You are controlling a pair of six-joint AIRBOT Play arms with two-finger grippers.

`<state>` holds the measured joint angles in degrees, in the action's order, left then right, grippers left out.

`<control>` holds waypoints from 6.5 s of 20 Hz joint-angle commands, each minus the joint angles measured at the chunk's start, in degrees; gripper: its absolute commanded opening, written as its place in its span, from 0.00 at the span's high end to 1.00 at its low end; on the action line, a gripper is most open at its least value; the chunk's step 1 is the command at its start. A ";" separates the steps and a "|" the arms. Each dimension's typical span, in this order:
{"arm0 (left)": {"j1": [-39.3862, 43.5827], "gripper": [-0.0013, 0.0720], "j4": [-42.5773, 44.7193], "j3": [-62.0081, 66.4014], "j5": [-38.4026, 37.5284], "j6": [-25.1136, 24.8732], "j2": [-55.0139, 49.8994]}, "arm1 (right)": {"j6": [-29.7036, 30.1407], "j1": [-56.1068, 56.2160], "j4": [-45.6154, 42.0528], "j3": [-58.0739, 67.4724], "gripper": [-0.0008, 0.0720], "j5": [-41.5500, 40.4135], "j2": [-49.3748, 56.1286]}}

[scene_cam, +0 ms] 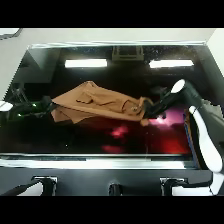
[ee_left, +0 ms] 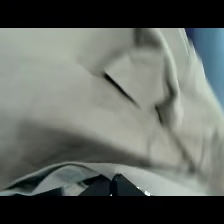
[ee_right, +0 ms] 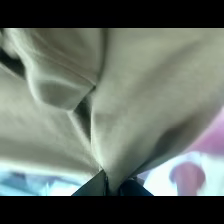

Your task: Fold the shirts.

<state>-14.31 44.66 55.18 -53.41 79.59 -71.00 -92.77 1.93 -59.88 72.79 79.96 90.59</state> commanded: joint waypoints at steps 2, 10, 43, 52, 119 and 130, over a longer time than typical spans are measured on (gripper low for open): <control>-4.55 0.95 1.51 11.43 -12.41 -2.27 -13.73 | -3.30 11.37 5.40 -18.60 0.92 -10.71 -7.28; -8.15 0.17 2.03 17.03 -23.82 -3.43 -17.38 | -0.92 2.91 7.13 -10.56 0.15 -7.78 -11.02; 3.89 0.95 3.39 -8.74 -4.13 -3.32 -7.17 | 5.77 -4.90 -2.27 -15.34 0.17 -22.32 -6.23; 3.91 0.94 3.04 -8.74 -4.22 -3.10 -3.98 | 10.49 -4.90 -2.36 -15.32 0.33 -28.92 -5.62; -1.44 0.95 13.18 36.89 -30.97 -2.23 -34.97 | -8.61 -7.39 -17.92 14.36 0.93 -3.13 8.70; -3.08 0.42 14.86 37.94 -35.34 -0.57 -34.38 | -11.52 -10.78 -15.72 15.54 0.49 -4.00 6.71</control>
<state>-16.19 59.68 92.49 -86.15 78.65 -106.37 -104.16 -6.70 -76.73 87.70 75.05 99.00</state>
